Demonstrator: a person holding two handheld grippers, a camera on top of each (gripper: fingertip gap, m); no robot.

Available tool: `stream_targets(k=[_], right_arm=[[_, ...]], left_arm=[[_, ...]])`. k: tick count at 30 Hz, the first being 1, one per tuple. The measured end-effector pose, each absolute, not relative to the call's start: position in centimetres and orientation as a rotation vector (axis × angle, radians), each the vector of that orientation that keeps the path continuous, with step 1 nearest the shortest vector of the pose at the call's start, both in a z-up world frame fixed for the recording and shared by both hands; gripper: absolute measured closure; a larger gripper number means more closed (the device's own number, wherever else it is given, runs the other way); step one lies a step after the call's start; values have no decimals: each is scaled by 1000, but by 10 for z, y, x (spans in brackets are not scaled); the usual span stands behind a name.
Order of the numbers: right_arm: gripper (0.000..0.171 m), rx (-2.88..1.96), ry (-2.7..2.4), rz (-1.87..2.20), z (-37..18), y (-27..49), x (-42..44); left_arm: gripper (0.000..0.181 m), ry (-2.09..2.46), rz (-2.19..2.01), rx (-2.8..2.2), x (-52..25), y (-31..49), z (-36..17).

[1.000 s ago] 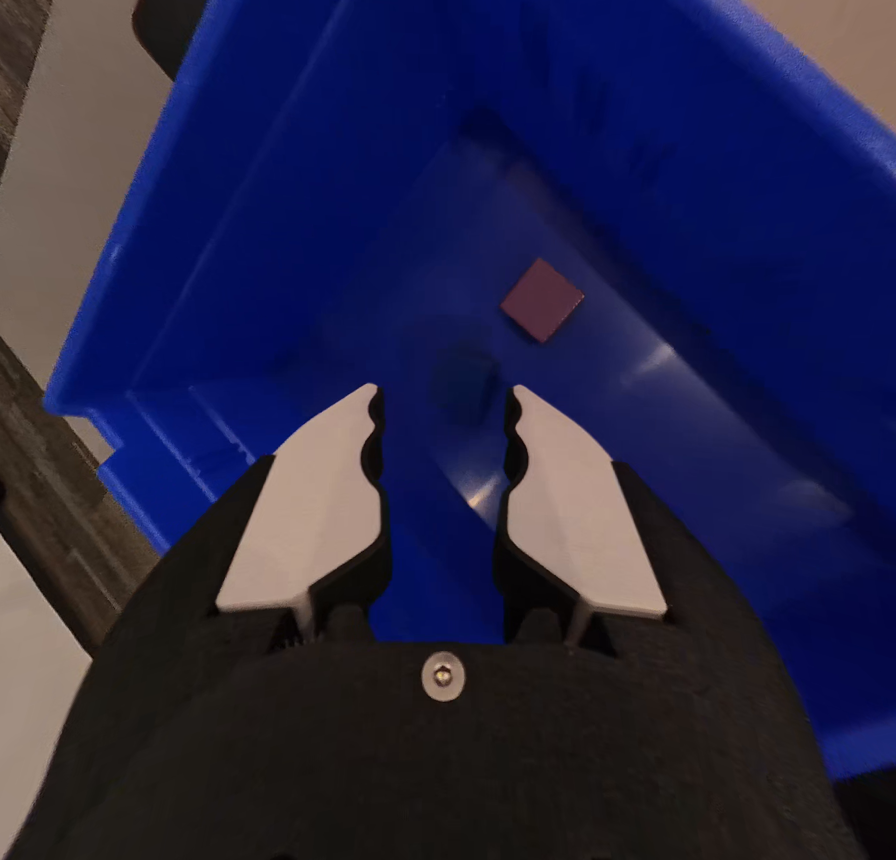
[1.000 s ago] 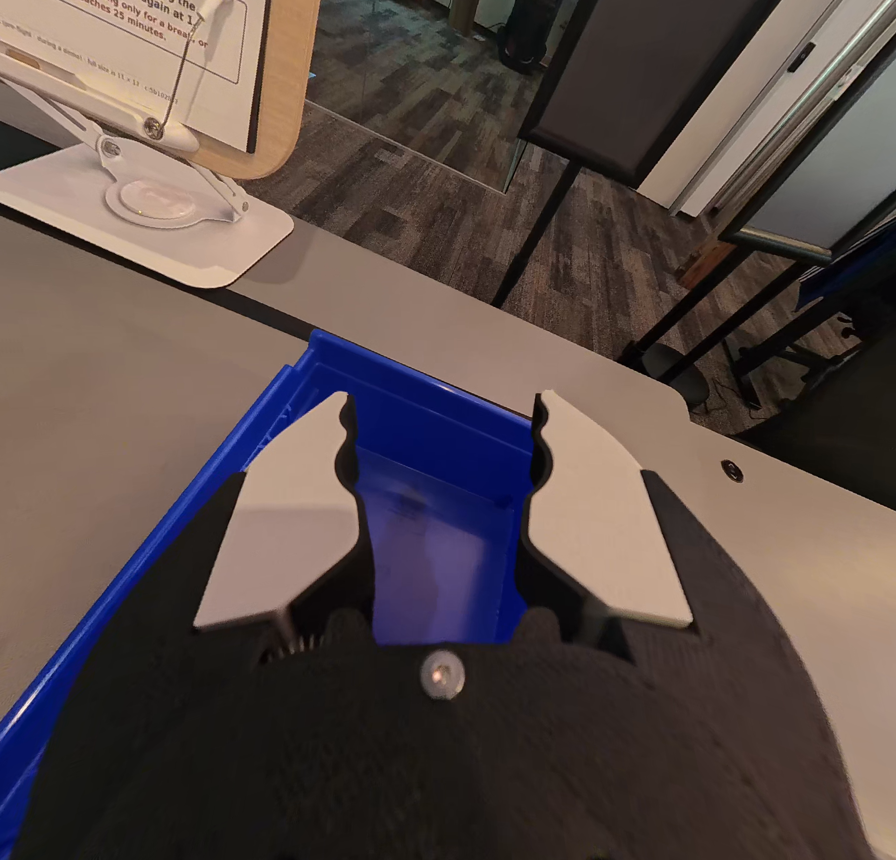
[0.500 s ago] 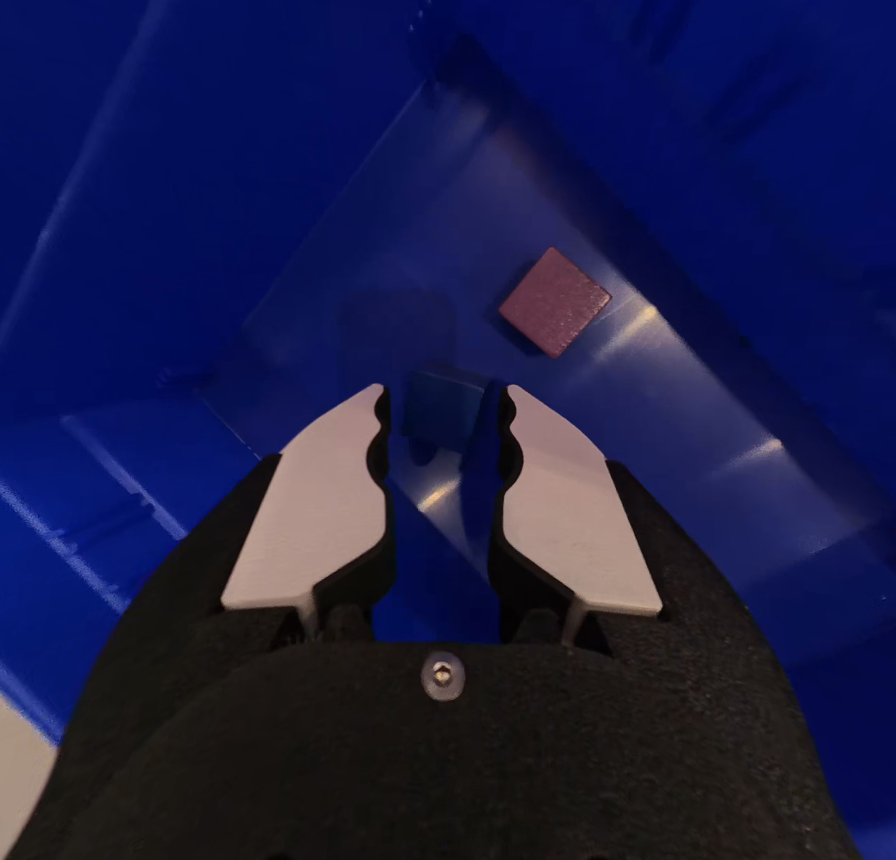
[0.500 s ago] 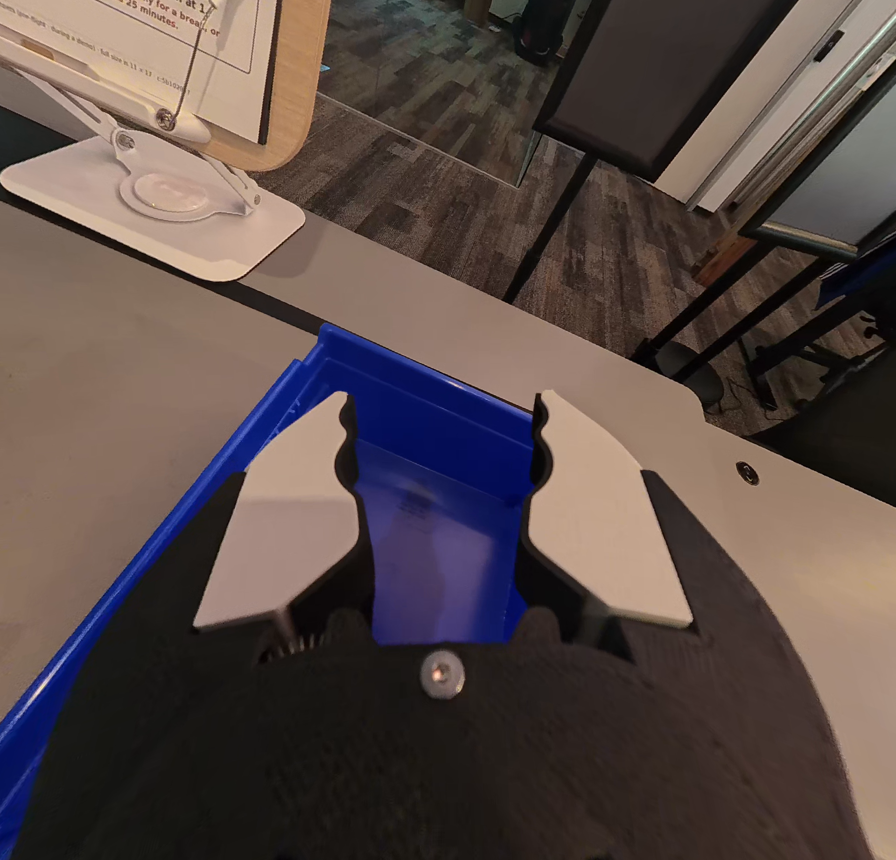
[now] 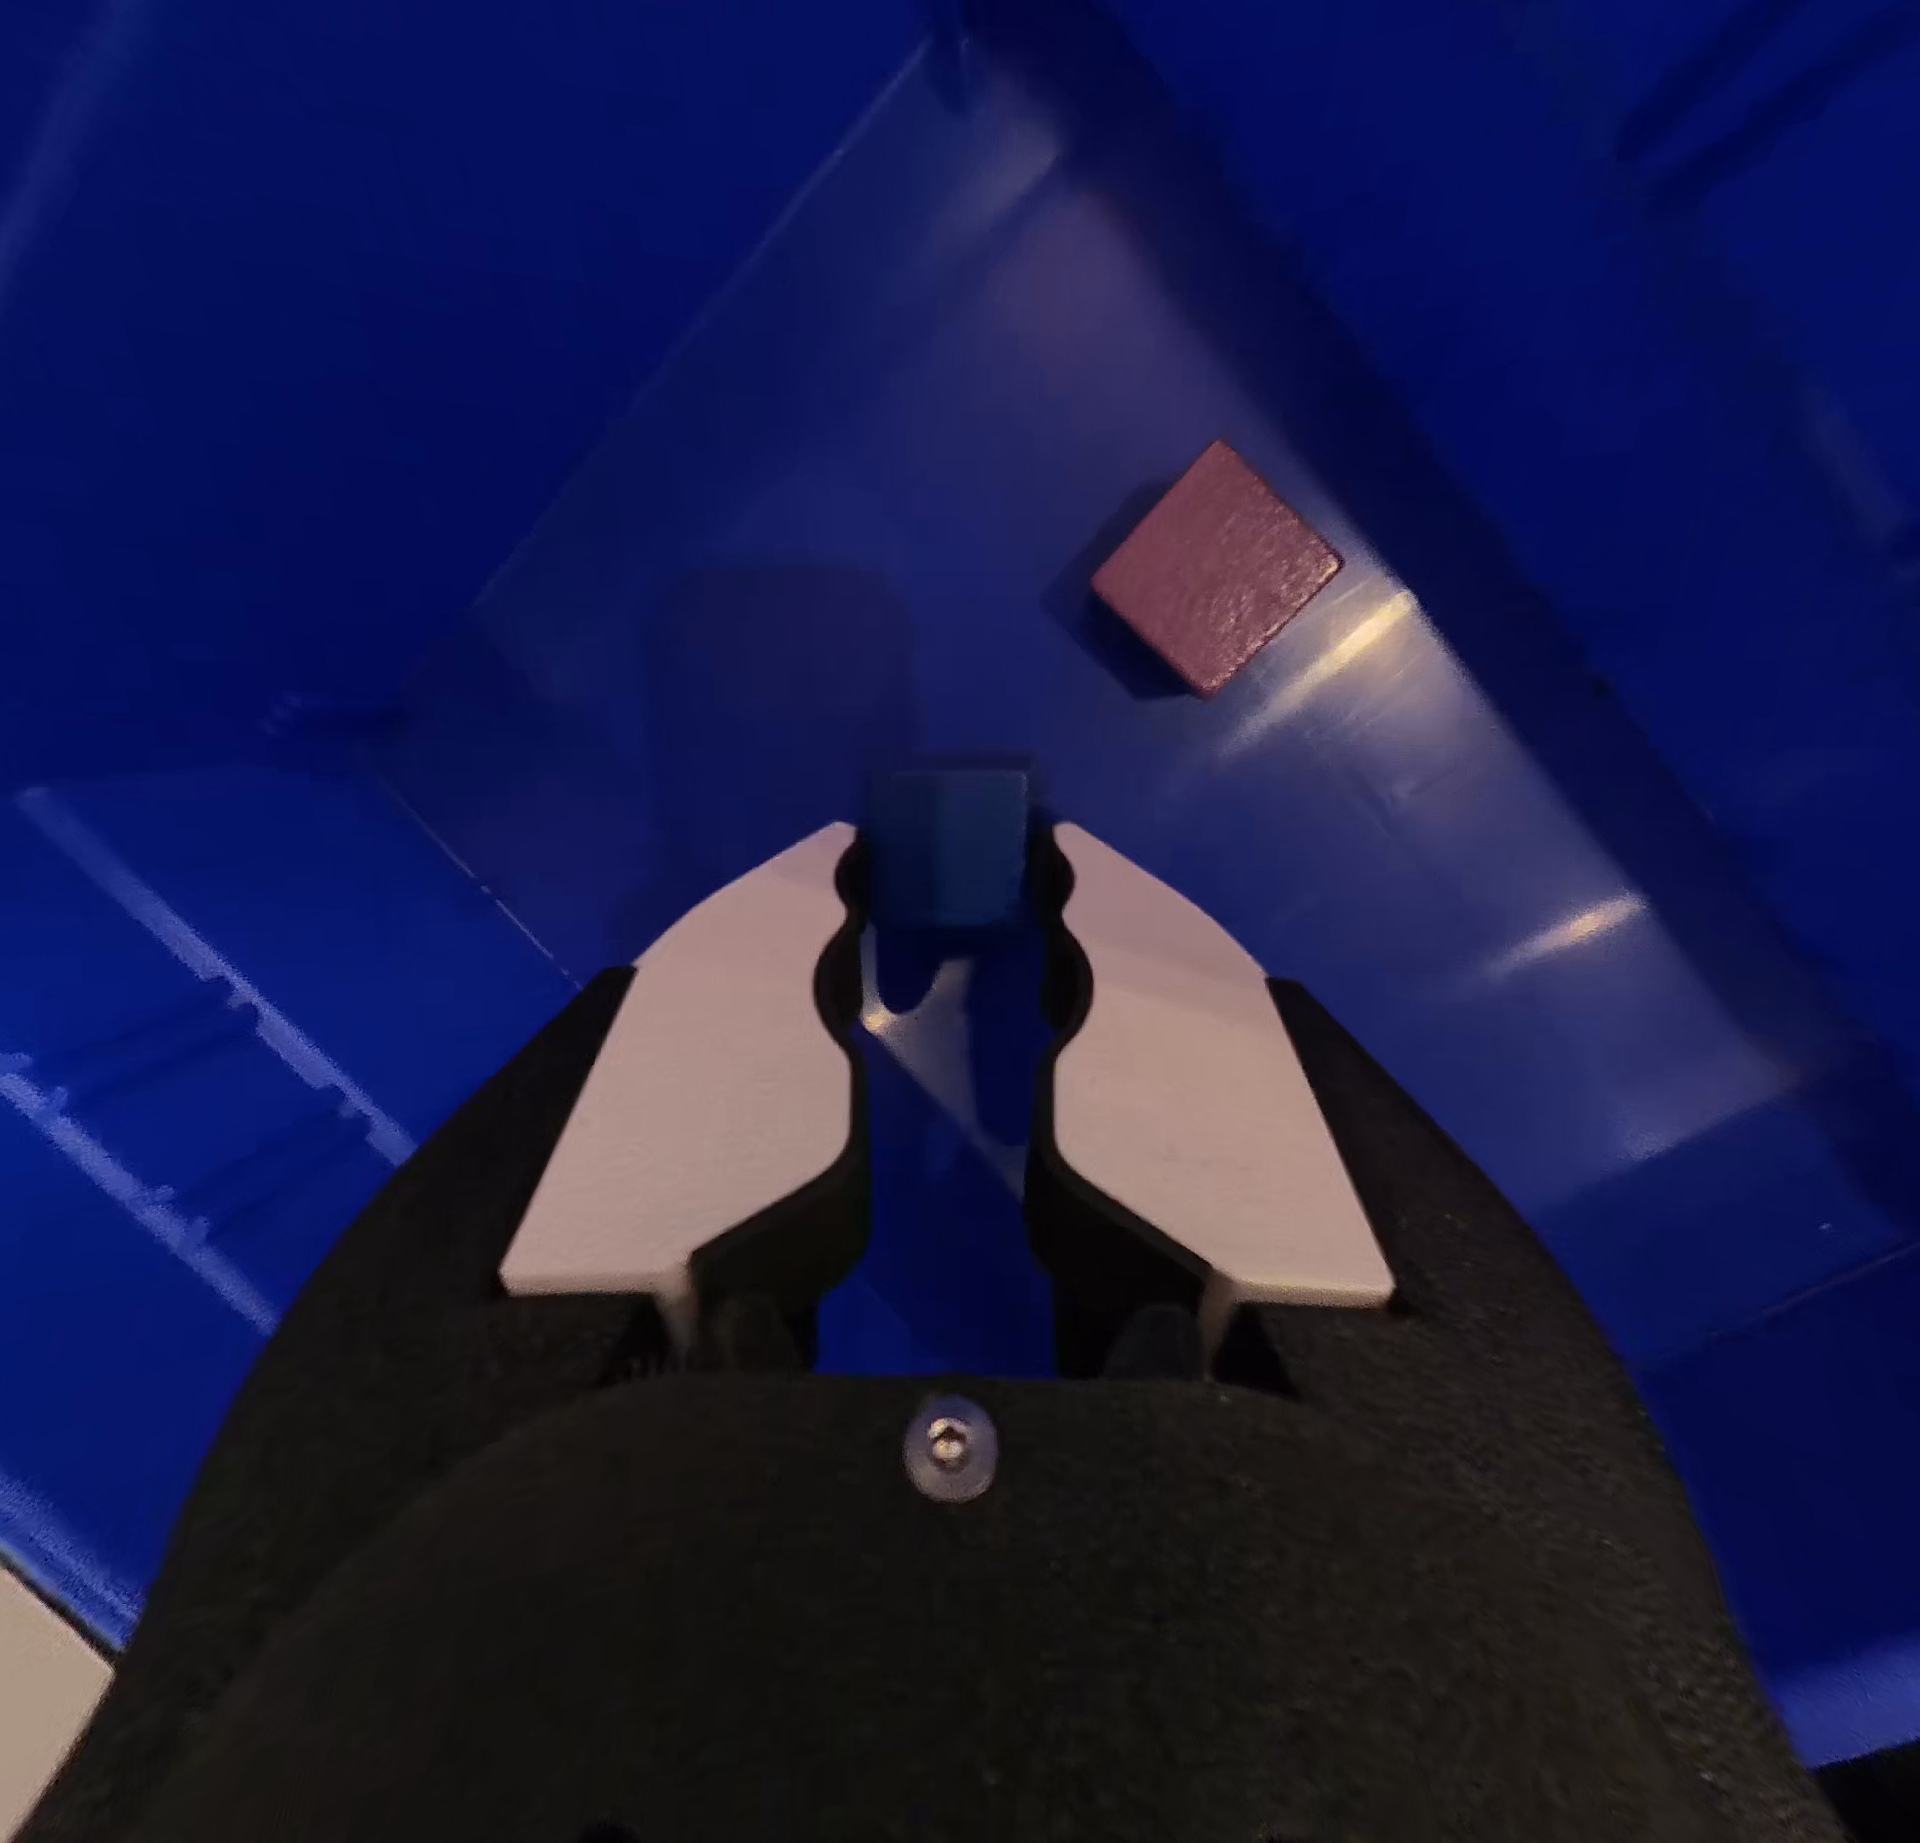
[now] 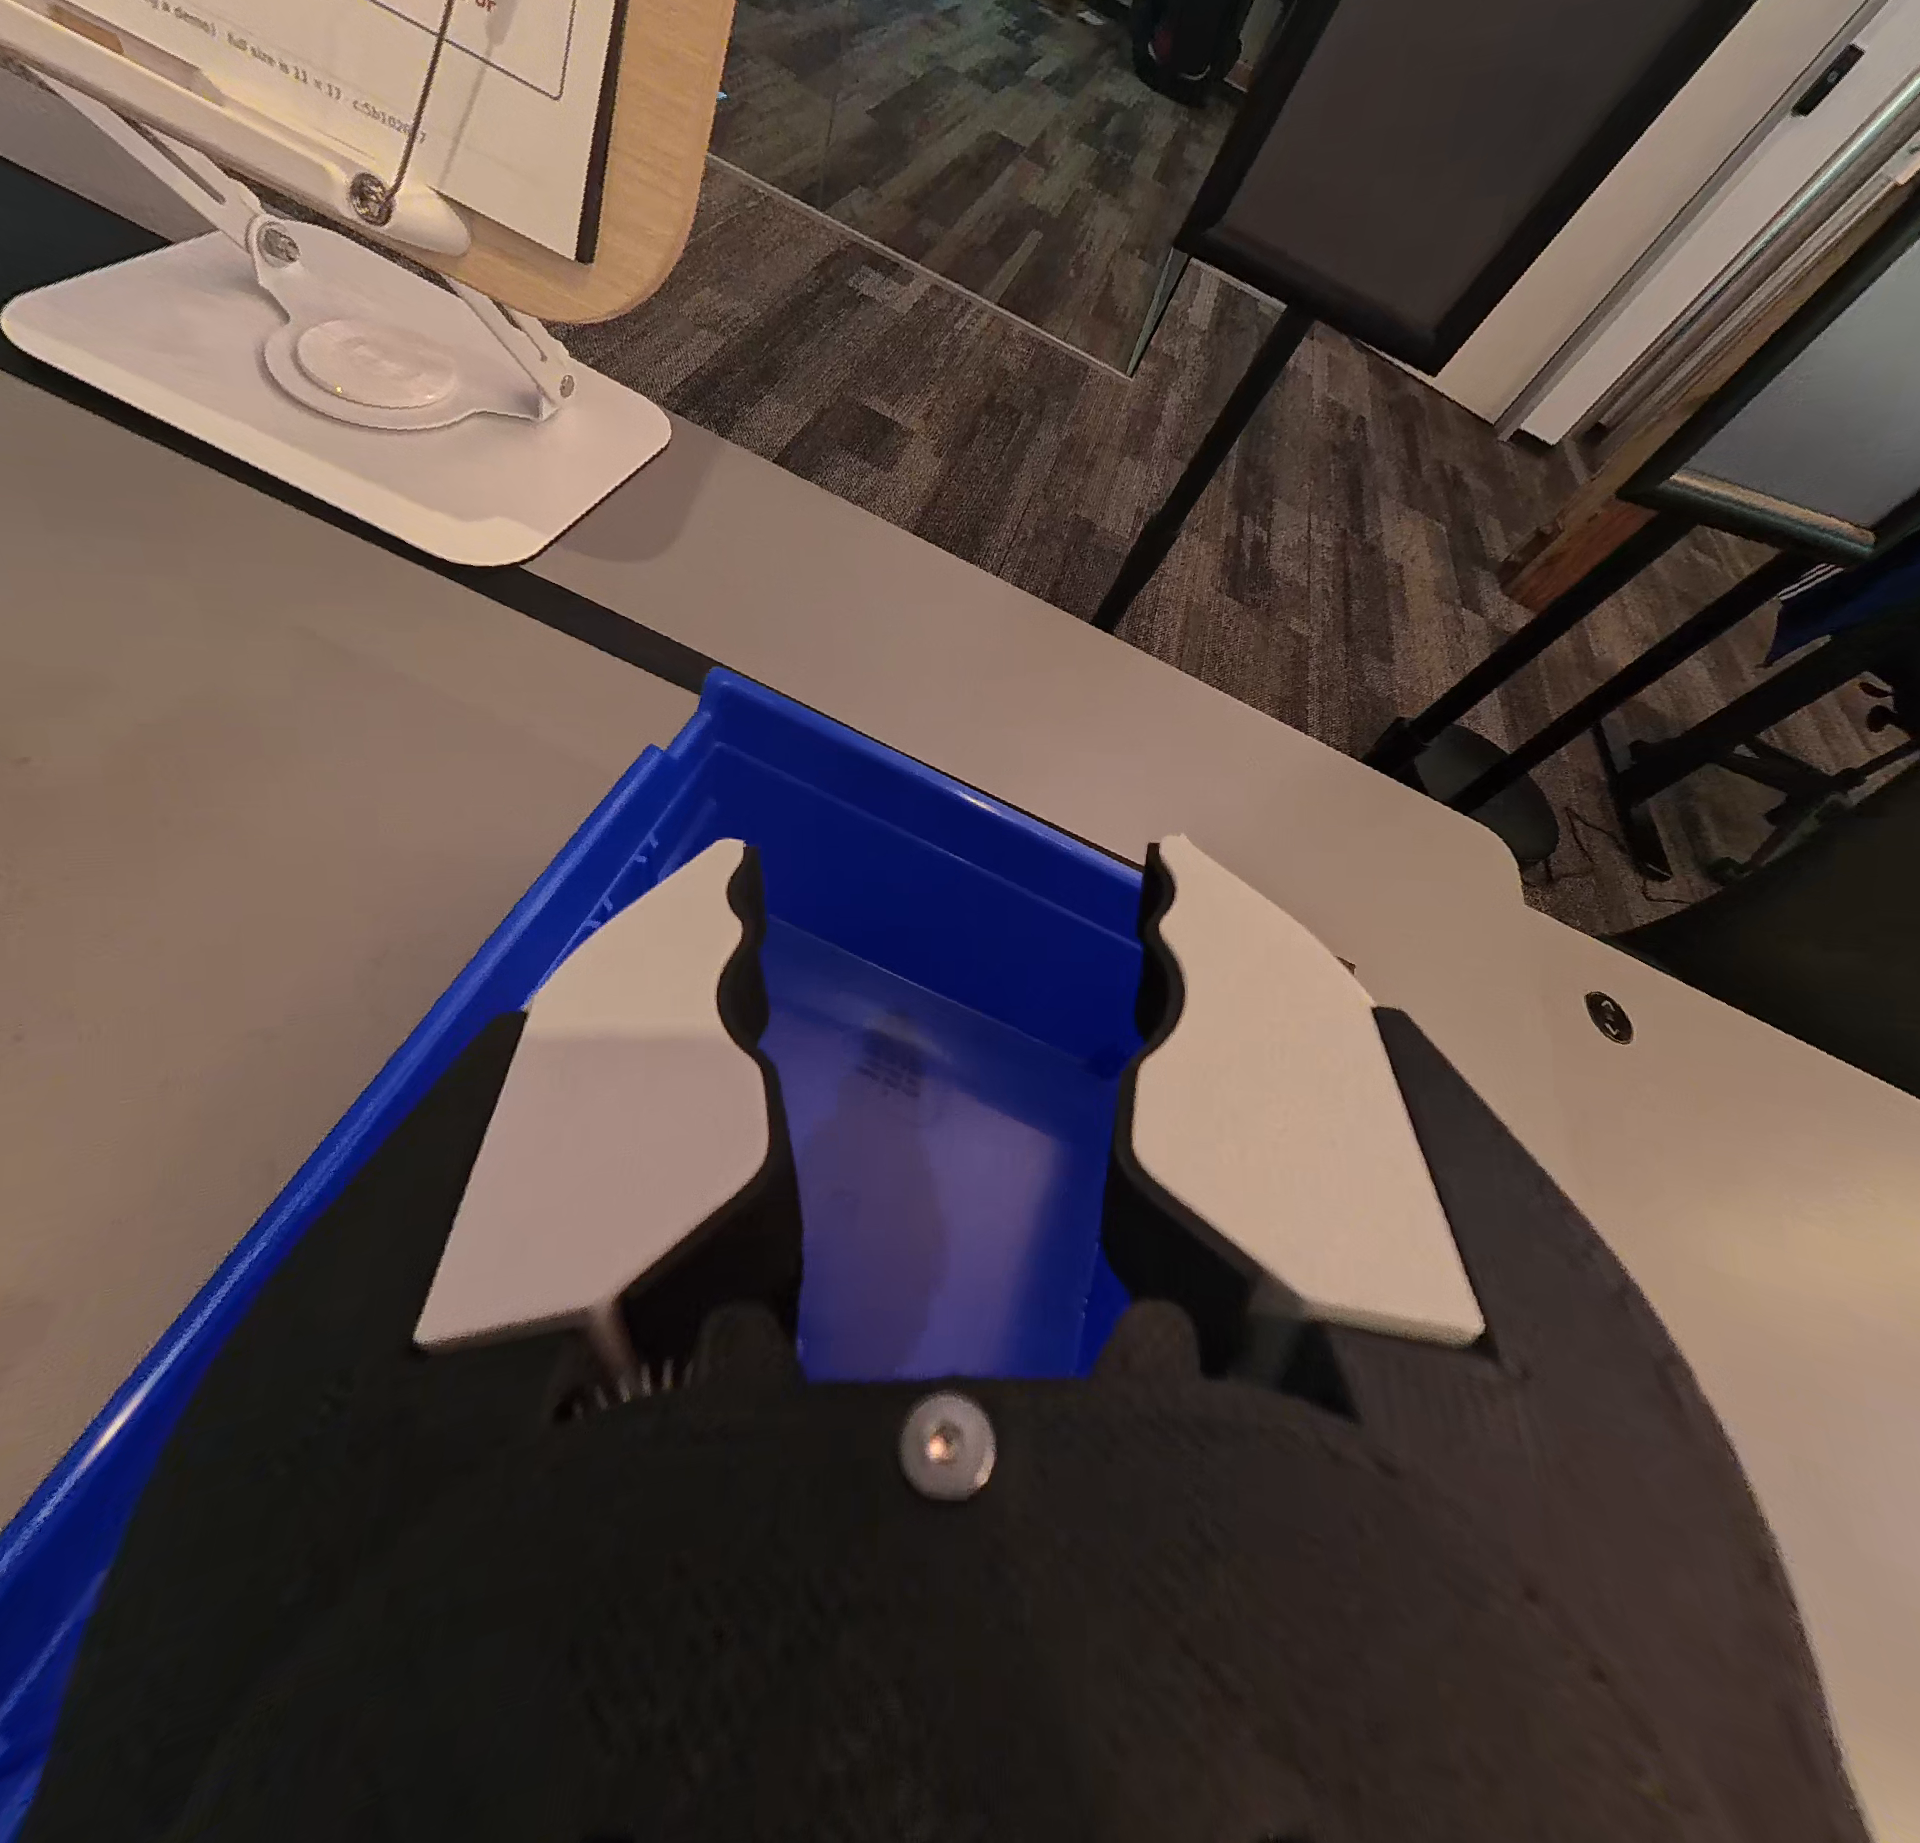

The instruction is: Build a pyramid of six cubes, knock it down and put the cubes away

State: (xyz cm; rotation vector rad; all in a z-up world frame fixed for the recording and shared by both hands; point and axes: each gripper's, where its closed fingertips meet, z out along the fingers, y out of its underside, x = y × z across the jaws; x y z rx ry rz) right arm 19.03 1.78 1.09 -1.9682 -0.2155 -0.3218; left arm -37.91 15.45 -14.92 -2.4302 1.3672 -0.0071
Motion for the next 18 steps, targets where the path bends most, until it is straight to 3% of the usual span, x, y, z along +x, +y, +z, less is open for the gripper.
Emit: stream_targets(k=[8,18], right_arm=[[101,-1984,-237,-328,7,19,188],[101,-1990,-252,-334,5,19,187]], left_arm=[[152,1341,-2,-2349,-369,162,-131],[152,1383,237,-1760,-304,115,22]])
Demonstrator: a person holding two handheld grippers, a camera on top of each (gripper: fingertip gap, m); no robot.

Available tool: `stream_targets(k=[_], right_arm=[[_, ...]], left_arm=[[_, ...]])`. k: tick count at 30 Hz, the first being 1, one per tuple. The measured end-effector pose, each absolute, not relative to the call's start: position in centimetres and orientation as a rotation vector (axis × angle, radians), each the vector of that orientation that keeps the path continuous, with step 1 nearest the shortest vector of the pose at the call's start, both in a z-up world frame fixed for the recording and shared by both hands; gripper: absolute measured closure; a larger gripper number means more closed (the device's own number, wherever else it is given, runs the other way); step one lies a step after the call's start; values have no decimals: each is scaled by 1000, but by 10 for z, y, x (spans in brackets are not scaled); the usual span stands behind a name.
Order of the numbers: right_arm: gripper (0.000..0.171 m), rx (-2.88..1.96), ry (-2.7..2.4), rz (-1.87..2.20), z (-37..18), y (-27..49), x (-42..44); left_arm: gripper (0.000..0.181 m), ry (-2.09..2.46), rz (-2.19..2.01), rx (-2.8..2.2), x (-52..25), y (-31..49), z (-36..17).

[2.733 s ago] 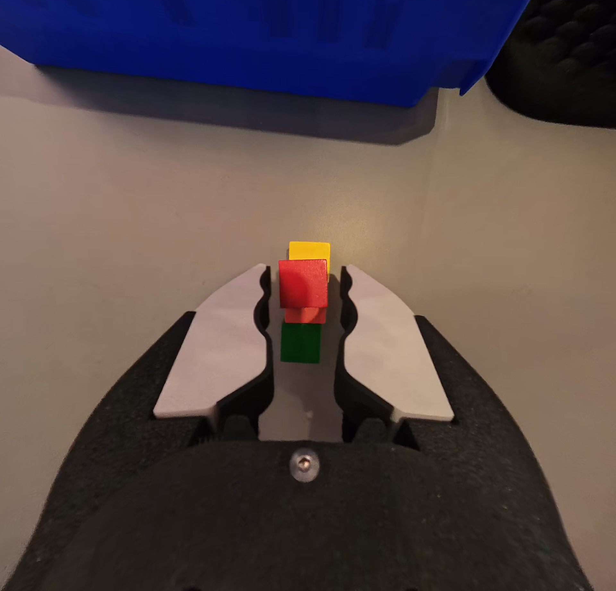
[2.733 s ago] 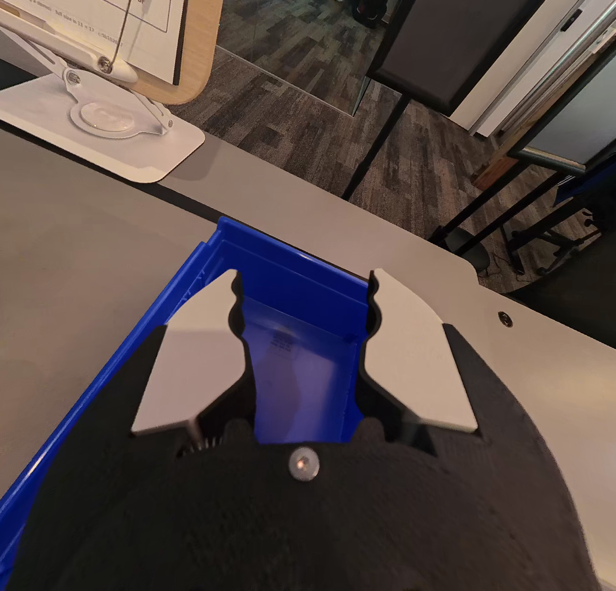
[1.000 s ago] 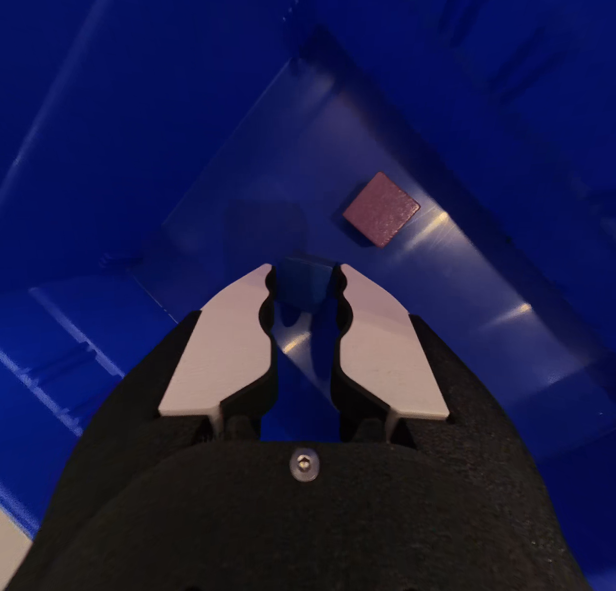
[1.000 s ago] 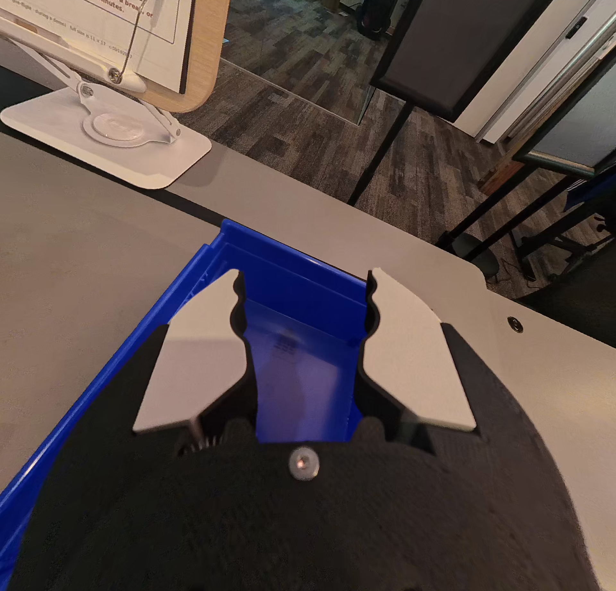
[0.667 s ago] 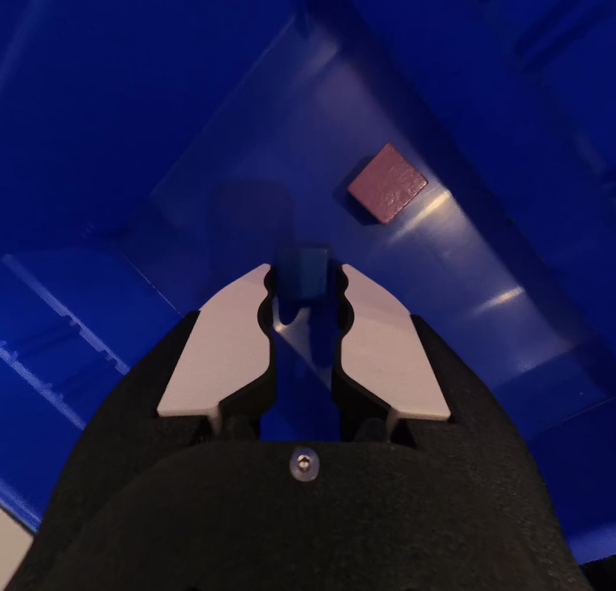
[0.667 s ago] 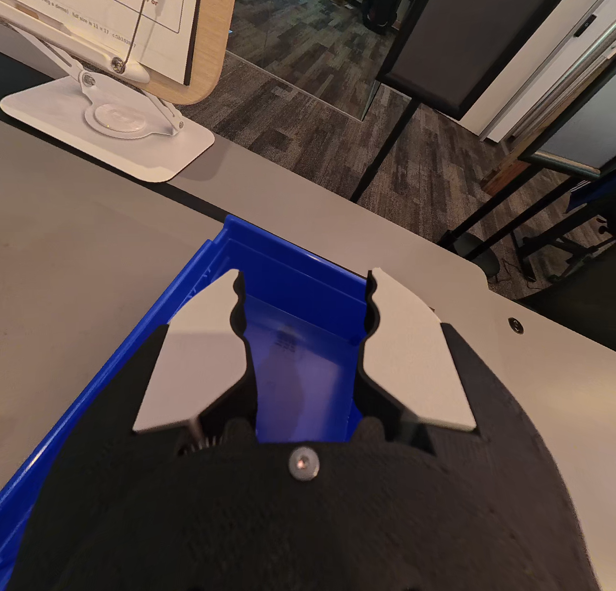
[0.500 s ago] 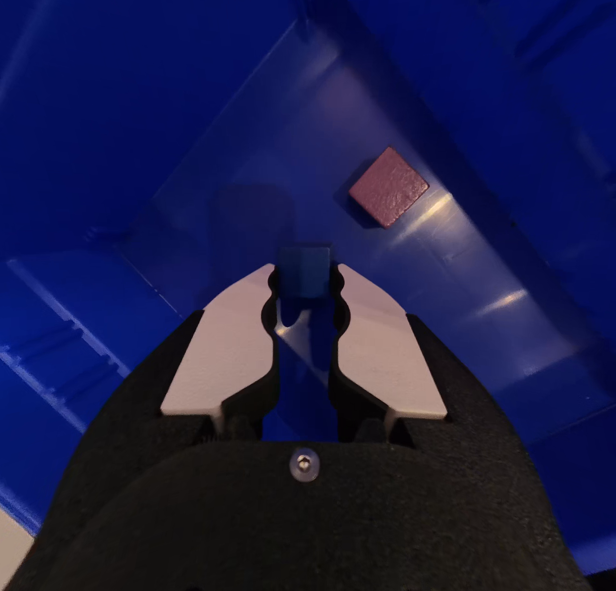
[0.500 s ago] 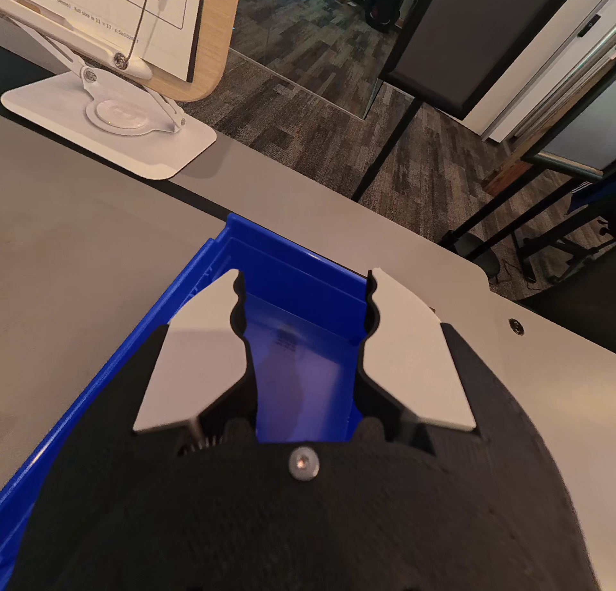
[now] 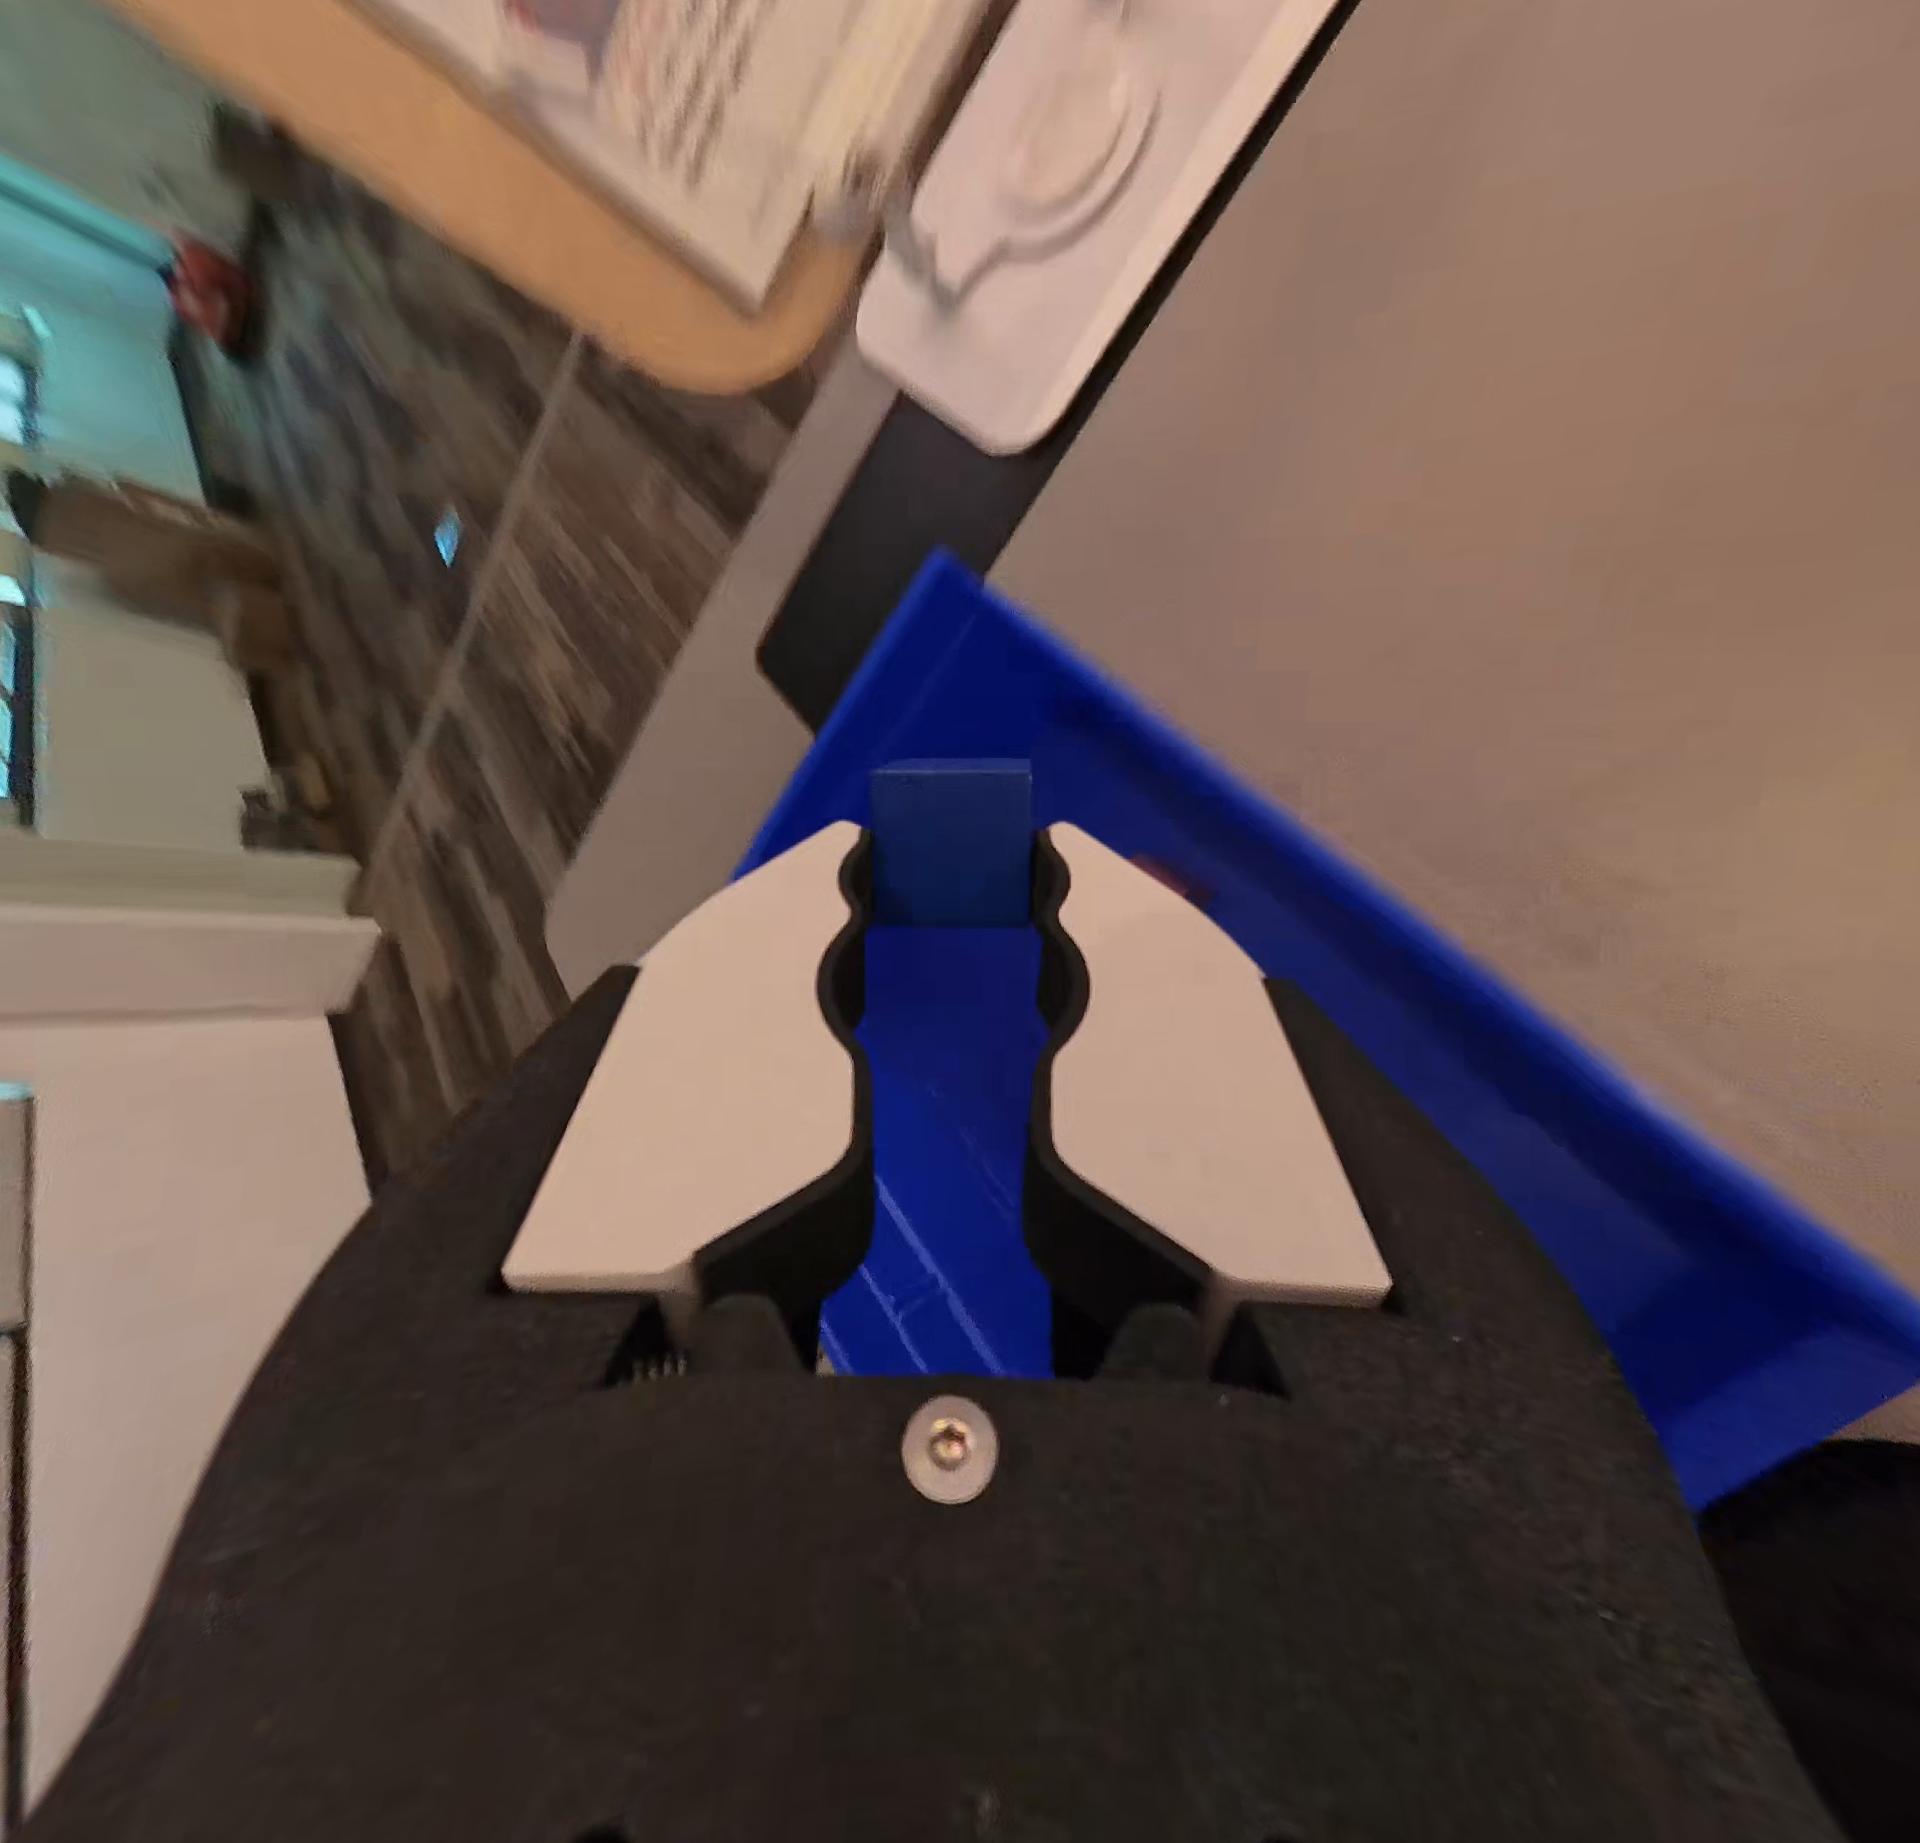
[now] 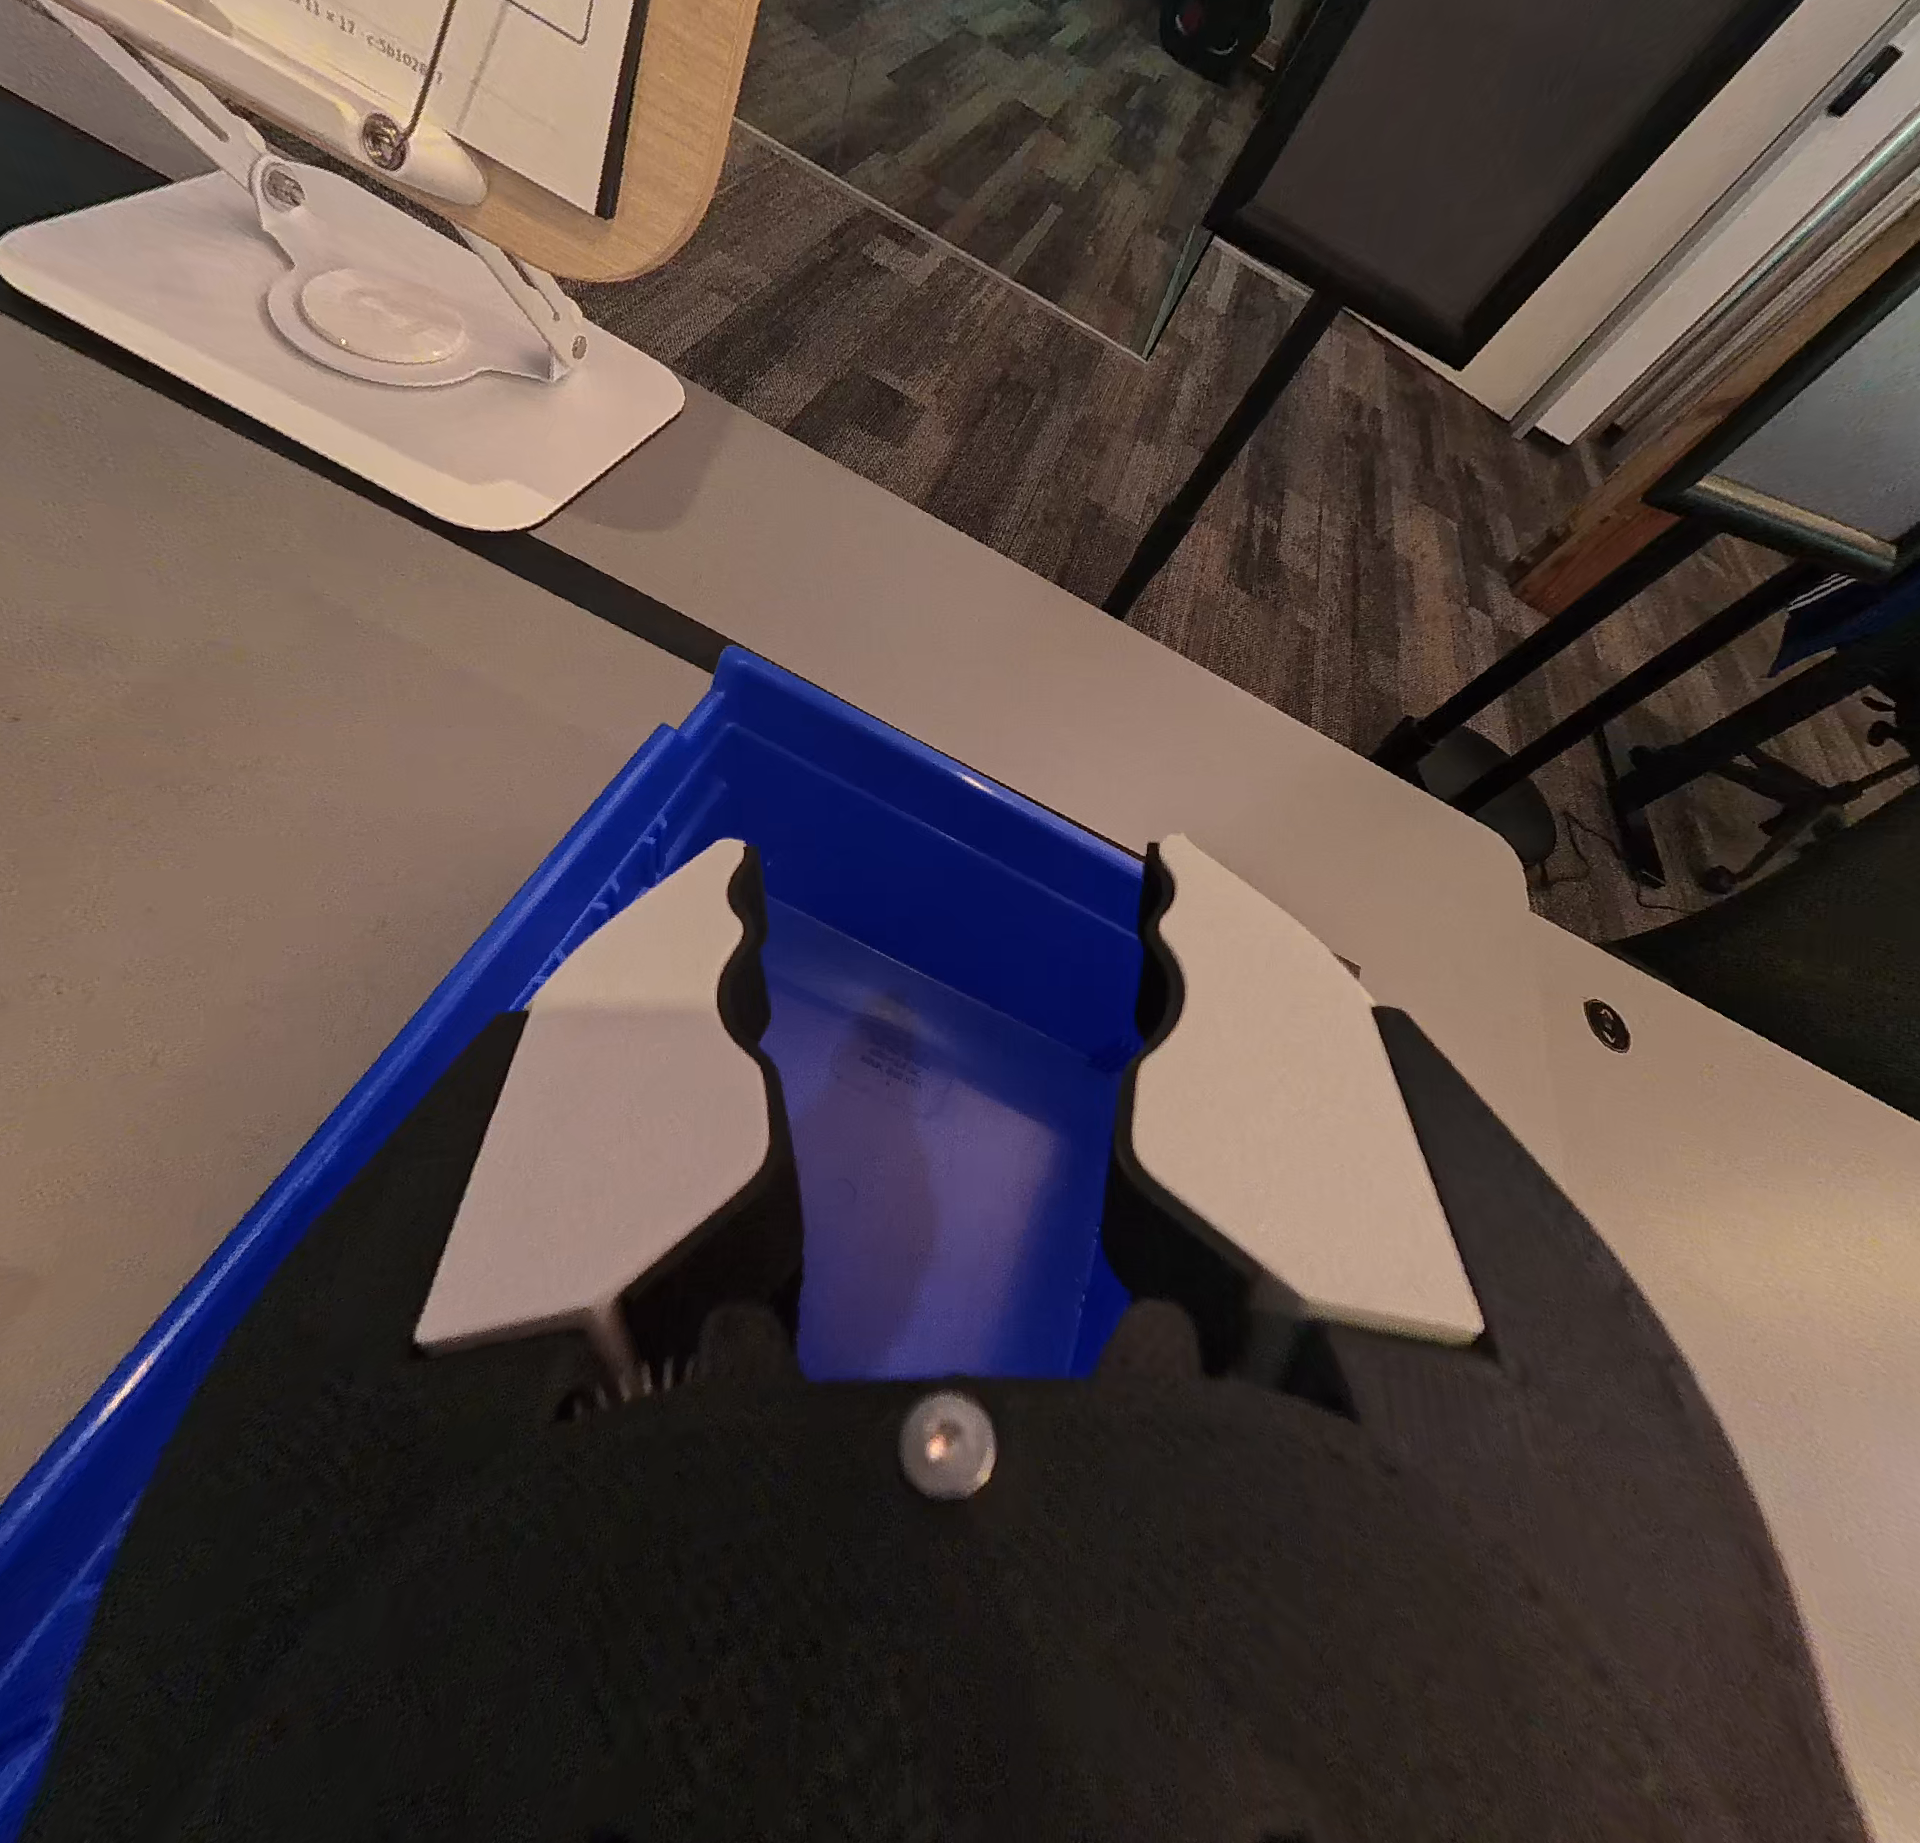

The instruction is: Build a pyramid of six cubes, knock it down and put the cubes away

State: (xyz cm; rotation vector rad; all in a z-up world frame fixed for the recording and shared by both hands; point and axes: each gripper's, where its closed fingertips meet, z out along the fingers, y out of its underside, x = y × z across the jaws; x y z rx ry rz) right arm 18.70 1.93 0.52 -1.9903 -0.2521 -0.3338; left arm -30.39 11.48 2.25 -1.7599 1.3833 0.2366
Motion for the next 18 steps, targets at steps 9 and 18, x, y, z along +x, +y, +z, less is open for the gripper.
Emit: stream_targets(k=[9,18], right_arm=[[101,-1997,-273,-331,4,19,182],[101,-2008,-290,-325,3,19,181]], left_arm=[[152,1801,-108,-1453,-145,7,-1],[152,2112,-272,-1562,-79,-43,-100]])
